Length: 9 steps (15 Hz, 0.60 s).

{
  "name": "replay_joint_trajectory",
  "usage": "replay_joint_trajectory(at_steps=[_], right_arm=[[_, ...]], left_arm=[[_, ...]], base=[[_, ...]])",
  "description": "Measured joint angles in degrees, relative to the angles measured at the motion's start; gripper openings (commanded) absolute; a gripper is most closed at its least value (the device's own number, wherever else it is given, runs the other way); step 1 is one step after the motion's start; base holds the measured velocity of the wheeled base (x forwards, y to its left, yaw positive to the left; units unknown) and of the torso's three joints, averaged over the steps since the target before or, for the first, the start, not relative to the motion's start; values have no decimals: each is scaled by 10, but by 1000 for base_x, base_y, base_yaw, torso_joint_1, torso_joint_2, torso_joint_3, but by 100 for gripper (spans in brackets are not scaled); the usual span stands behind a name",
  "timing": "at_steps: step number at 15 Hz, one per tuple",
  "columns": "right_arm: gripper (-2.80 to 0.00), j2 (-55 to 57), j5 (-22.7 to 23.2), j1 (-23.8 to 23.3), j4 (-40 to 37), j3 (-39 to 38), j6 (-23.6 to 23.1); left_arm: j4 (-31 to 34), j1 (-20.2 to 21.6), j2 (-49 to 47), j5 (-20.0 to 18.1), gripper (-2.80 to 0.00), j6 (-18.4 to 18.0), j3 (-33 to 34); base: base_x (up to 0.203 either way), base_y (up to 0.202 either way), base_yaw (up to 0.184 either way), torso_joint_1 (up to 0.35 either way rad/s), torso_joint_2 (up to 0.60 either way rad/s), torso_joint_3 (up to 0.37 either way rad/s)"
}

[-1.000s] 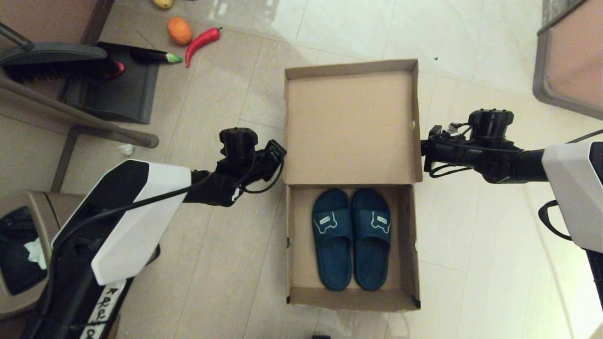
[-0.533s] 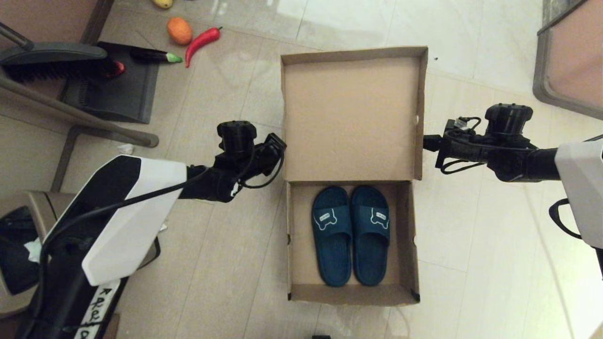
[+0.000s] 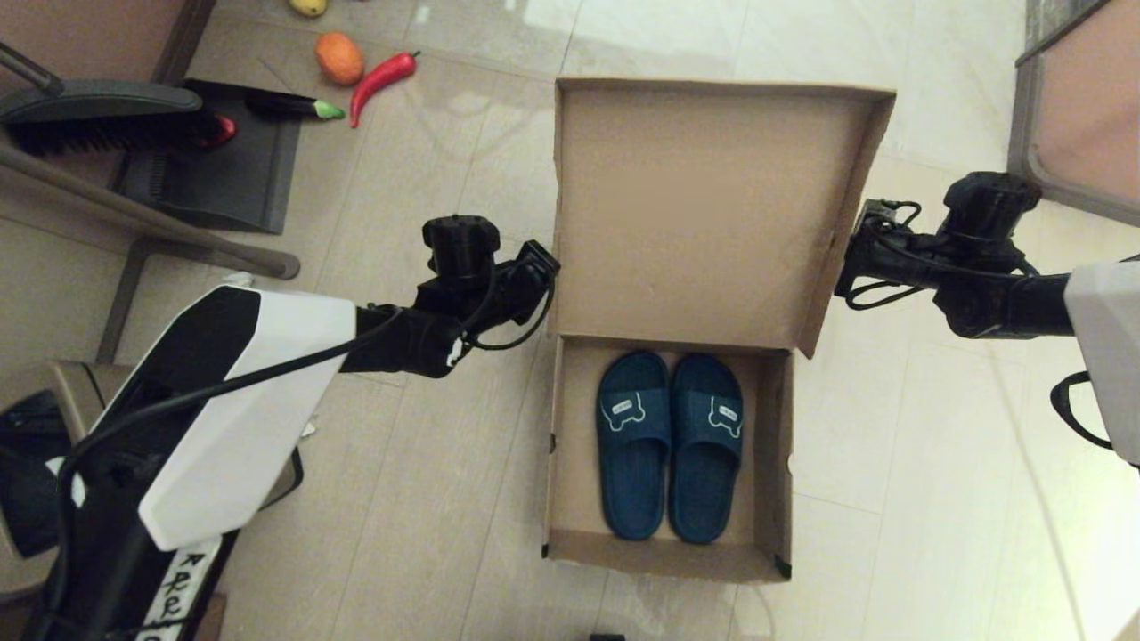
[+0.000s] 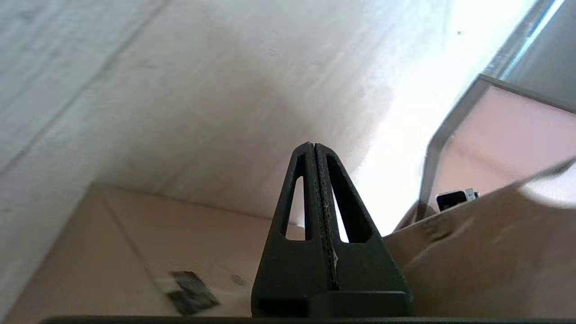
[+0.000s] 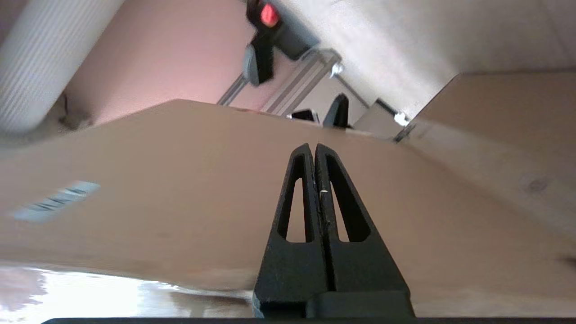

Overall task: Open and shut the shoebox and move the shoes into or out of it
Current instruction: Close the shoe box

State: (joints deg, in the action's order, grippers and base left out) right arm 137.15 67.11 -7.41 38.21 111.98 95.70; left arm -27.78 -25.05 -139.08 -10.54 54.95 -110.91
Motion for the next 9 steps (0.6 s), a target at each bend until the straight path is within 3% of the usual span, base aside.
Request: replay_joint_trajectory(at_steps=[4, 9], right_arm=[[-280, -16, 37, -23, 2, 0, 13], [-280, -52, 122, -47, 37, -9, 91]], left_arm=[[1, -5, 9, 0, -280, -5, 0], [17, -16, 29, 1, -280, -8, 1]], base=[[0, 0, 0, 0, 0, 0], [0, 0, 0, 0, 0, 0]])
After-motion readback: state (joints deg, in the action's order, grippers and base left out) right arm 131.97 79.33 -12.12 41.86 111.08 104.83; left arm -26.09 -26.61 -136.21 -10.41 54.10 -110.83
